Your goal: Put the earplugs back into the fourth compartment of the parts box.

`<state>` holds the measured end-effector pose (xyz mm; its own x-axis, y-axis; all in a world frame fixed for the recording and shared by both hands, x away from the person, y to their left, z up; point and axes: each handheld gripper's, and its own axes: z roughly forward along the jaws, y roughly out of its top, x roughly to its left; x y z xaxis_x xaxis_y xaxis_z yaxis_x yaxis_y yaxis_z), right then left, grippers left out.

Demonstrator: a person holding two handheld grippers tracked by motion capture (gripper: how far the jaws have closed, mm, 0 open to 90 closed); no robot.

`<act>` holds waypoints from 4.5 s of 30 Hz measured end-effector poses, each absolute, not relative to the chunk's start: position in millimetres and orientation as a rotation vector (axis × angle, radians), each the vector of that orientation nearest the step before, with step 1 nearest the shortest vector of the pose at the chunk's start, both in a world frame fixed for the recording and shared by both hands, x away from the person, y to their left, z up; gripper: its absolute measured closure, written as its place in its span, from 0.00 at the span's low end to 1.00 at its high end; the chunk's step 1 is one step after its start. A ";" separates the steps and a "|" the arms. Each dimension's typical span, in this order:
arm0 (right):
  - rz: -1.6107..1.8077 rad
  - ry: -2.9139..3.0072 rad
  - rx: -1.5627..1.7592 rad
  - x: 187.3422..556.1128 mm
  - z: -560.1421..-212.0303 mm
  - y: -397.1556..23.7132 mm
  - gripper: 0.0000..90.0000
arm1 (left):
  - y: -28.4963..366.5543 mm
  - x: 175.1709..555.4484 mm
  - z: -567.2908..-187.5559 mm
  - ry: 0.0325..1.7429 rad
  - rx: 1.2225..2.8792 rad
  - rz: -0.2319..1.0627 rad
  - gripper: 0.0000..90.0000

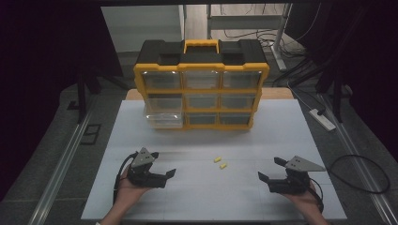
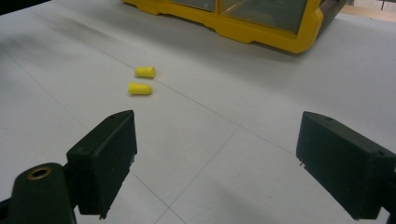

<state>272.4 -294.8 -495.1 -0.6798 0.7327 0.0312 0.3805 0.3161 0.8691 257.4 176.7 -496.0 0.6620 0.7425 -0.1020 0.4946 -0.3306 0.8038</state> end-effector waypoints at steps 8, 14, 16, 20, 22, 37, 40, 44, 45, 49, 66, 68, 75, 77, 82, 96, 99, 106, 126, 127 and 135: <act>1.315 2.224 0.992 273.5 -495.5 -295.2 0.14 | 165.6 265.2 -492.1 0.942 2.031 0.349 0.10; 1.309 2.229 0.990 274.1 -496.1 -294.2 0.15 | 153.7 271.7 -487.0 0.912 2.050 0.325 0.10; 1.310 2.226 0.992 274.3 -496.1 -294.3 0.15 | 146.6 277.1 -482.9 0.891 2.060 0.316 0.11; 1.300 2.226 0.992 274.4 -496.3 -294.2 0.15 | 136.0 285.1 -478.4 0.856 2.078 0.298 0.11; 1.300 2.227 0.989 274.2 -496.3 -294.2 0.15 | 133.5 287.0 -478.0 0.851 2.083 0.291 0.11; 1.287 2.252 0.980 275.3 -497.7 -292.5 0.16 | 94.5 308.5 -473.5 0.777 2.146 0.240 0.13; 1.286 2.253 0.977 275.3 -498.0 -292.2 0.16 | 90.3 312.6 -472.8 0.769 2.151 0.235 0.14; 1.282 2.255 0.974 275.0 -498.2 -291.9 0.16 | 85.3 316.1 -472.5 0.762 2.158 0.233 0.15; 1.284 2.256 0.974 275.0 -498.5 -291.5 0.16 | 81.8 318.6 -473.0 0.753 2.173 0.235 0.15; 1.280 2.259 0.974 275.2 -498.6 -291.3 0.16 | 75.2 323.8 -475.0 0.747 2.196 0.228 0.16; 1.277 2.266 0.965 275.3 -498.8 -291.0 0.16 | 45.2 352.9 -479.5 0.715 2.273 0.192 0.19; 1.277 2.267 0.964 275.3 -498.8 -291.0 0.16 | 41.9 355.4 -481.0 0.714 2.288 0.185 0.20; 1.273 2.273 0.961 275.3 -499.1 -290.8 0.16 | 29.8 367.0 -488.0 0.702 2.342 0.164 0.20; 1.270 2.274 0.962 275.2 -499.0 -290.9 0.16 | 28.7 370.2 -490.9 0.707 2.352 0.163 0.20; 1.265 2.272 0.967 275.8 -499.2 -290.9 0.16 | 24.4 374.2 -499.2 0.717 2.375 0.149 0.21; 1.261 2.273 0.967 275.7 -499.7 -290.3 0.16 | 13.8 374.9 -511.4 0.673 2.442 0.147 0.38; 1.258 2.273 0.966 275.8 -499.9 -290.1 0.16 | 12.3 374.6 -512.5 0.658 2.463 0.149 0.43; 1.250 2.280 0.968 275.9 -500.2 -290.0 0.16 | 7.3 373.8 -516.3 0.637 2.497 0.140 0.56; 1.241 2.277 0.962 275.7 -500.1 -290.3 0.16 | 15.3 371.7 -504.9 0.624 2.439 0.149 0.88; 1.239 2.278 0.962 275.7 -500.0 -290.4 0.16 | 17.2 371.0 -502.4 0.625 2.423 0.153 0.88; 1.240 2.275 0.961 275.5 -500.1 -290.1 0.16 | 29.0 361.3 -487.0 0.626 2.336 0.200 0.88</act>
<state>275.5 -290.1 -500.1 -0.6960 0.7180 -0.0028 0.3869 0.3783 0.8410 361.3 29.0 -487.0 0.8713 0.4898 -0.0299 0.3817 -0.6382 0.6686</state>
